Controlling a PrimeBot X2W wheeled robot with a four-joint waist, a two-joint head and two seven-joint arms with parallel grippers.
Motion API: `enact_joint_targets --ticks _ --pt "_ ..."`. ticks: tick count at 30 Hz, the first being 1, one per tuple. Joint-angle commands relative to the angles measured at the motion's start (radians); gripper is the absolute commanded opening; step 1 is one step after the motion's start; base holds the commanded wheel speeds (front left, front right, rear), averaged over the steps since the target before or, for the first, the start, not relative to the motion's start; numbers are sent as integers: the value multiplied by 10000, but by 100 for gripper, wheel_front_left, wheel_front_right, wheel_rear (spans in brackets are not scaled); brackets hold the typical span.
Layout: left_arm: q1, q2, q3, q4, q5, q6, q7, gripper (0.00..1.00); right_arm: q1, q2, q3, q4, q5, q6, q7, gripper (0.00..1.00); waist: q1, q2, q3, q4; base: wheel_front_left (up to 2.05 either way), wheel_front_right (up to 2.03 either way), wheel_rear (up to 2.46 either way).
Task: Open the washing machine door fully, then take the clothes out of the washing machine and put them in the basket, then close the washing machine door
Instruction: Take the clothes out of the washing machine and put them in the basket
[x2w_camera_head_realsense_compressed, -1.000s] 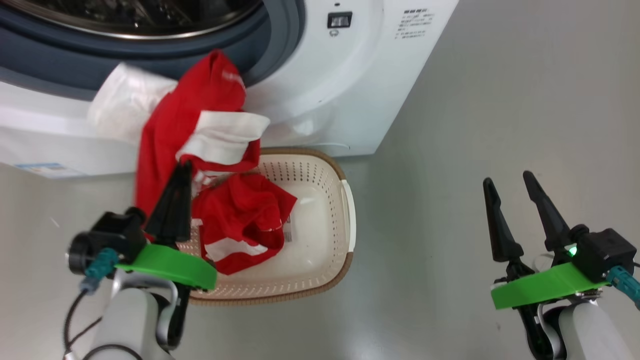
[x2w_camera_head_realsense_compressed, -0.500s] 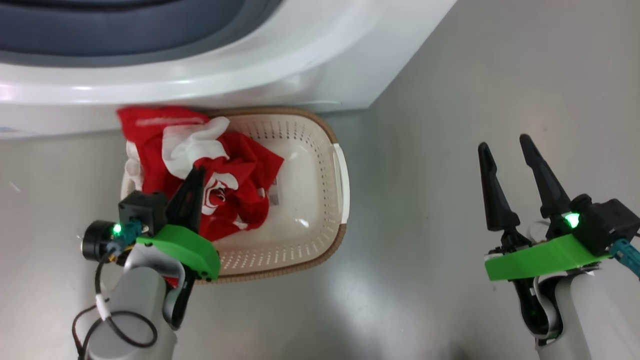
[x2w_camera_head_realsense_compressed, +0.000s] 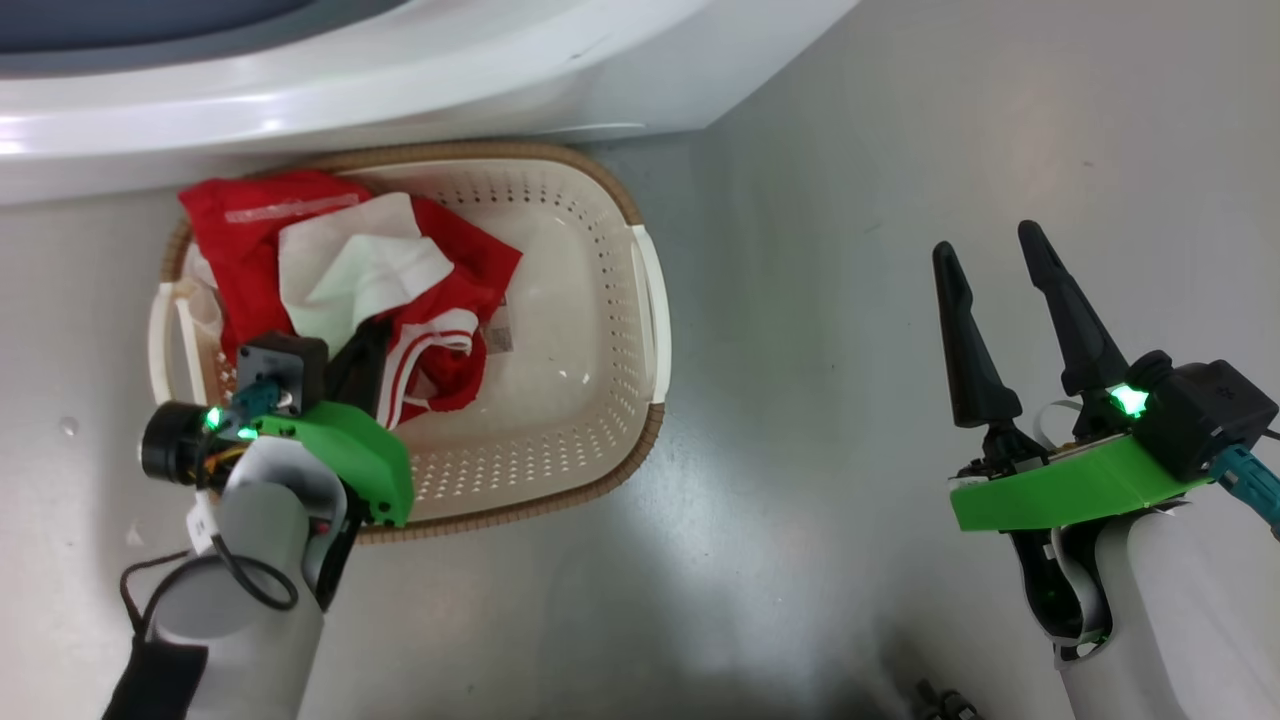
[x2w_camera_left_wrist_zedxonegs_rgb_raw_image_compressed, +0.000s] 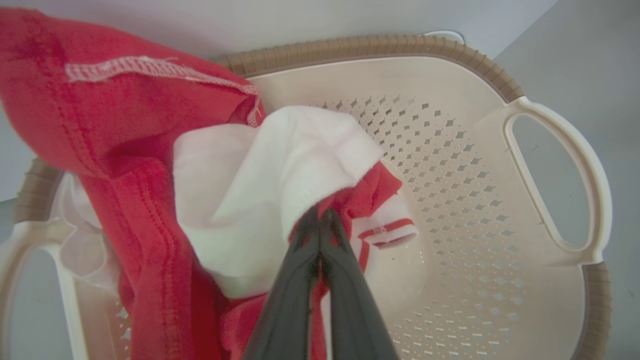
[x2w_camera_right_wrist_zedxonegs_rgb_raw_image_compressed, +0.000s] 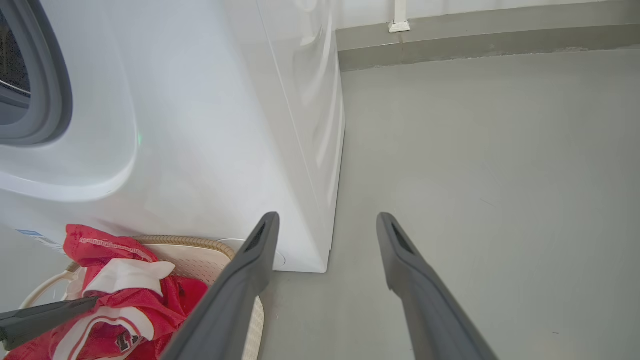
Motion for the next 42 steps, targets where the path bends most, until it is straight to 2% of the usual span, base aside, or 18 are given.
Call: enact_joint_targets --ticks 1,7,8,9,10,11,12,13,27,42 --pt "70 363 147 -2 -70 -55 -53 0 95 -10 257 -236 113 48 -63 100 0 -1 169 -105 0 0 0" --pt "-390 478 -168 574 -545 -55 -53 0 8 -10 344 -194 107 48 -63 100 0 -1 199 -174 0 0 0" --pt "-417 491 -204 616 -600 -55 -53 6 4 -10 346 -187 106 48 -63 100 0 -1 186 -180 0 0 0" --pt "-442 502 -239 652 -653 -55 -53 32 1 -10 342 -182 104 48 -63 100 0 -1 172 -180 0 0 0" --pt "-454 507 -278 685 -706 -55 -53 46 0 -10 333 -175 101 48 -63 100 0 -1 144 -176 0 0 0" --pt "-457 508 -327 711 -756 -55 -53 78 9 -10 319 -164 95 48 -63 100 0 -1 107 -165 0 0 0" --pt "-452 508 -375 728 -806 -55 -53 96 21 -10 303 -152 87 48 -63 100 0 -1 67 -148 0 0 0" --pt "-444 512 -391 731 -865 -55 -53 100 33 -10 287 -135 77 48 -63 100 0 -1 18 -127 0 0 0" --pt "437 449 20 -67 -1509 -55 -53 100 250 -10 89 241 -224 48 -63 100 0 -1 -1386 303 0 0 0" --pt "2245 315 1463 -2217 -861 -55 -53 100 1149 -10 -262 666 -507 48 -63 100 0 -1 -3653 759 0 0 0"
